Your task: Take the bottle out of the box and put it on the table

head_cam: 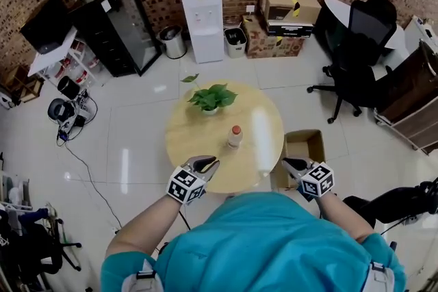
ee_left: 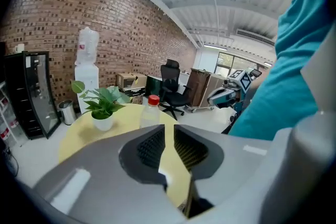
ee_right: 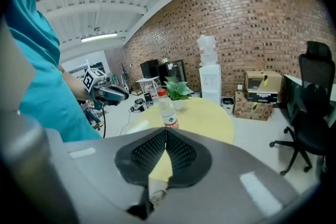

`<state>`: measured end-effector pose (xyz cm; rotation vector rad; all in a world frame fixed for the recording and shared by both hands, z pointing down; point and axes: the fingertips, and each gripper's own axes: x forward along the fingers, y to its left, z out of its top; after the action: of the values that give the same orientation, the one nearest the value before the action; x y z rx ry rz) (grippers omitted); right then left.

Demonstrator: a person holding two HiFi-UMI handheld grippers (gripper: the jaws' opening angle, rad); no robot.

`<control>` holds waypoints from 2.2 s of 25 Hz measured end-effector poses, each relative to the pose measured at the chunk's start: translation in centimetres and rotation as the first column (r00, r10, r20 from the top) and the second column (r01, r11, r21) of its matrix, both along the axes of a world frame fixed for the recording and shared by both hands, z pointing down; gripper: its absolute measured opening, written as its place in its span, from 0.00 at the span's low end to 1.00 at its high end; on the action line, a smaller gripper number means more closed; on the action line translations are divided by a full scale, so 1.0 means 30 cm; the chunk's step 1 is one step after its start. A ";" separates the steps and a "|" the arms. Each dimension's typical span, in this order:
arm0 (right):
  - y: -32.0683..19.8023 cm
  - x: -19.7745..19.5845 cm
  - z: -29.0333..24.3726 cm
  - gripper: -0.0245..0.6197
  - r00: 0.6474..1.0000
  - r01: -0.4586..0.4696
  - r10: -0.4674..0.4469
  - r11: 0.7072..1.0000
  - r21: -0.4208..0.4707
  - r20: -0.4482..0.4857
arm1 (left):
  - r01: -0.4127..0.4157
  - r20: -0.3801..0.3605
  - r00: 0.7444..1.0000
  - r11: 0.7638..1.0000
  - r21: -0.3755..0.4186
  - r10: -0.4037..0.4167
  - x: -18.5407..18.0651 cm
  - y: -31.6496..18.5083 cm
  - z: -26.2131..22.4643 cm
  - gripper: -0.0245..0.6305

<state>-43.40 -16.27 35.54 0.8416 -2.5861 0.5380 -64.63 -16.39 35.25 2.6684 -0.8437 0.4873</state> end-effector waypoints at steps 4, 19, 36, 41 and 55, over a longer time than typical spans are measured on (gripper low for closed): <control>0.117 0.058 -0.045 0.04 1.000 -0.021 0.020 0.999 0.031 0.018 | -0.019 0.029 0.999 0.998 0.062 0.018 0.047 0.188 0.020 0.04; 0.693 0.691 -0.127 0.04 0.956 0.210 -0.256 0.938 0.277 0.142 | 0.284 -0.142 0.951 0.958 0.045 -0.275 0.822 0.771 0.020 0.04; 1.014 0.634 -0.019 0.04 0.911 0.258 -0.331 0.923 0.286 0.247 | 0.392 -0.126 0.917 0.913 0.110 -0.378 0.745 1.257 0.004 0.04; 1.251 0.281 -0.097 0.04 0.932 0.210 -0.271 0.944 0.253 0.239 | 0.398 -0.203 0.905 0.913 0.089 -0.375 0.345 1.507 -0.030 0.04; 1.859 -0.072 -0.266 0.04 0.933 0.179 -0.247 0.949 0.258 0.263 | 0.358 -0.360 0.881 0.930 0.080 -0.308 0.020 2.001 -0.185 0.04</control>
<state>-45.58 39.49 27.55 0.5685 -3.0118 0.3208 -64.02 43.63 29.70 2.5396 -1.2303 -0.1259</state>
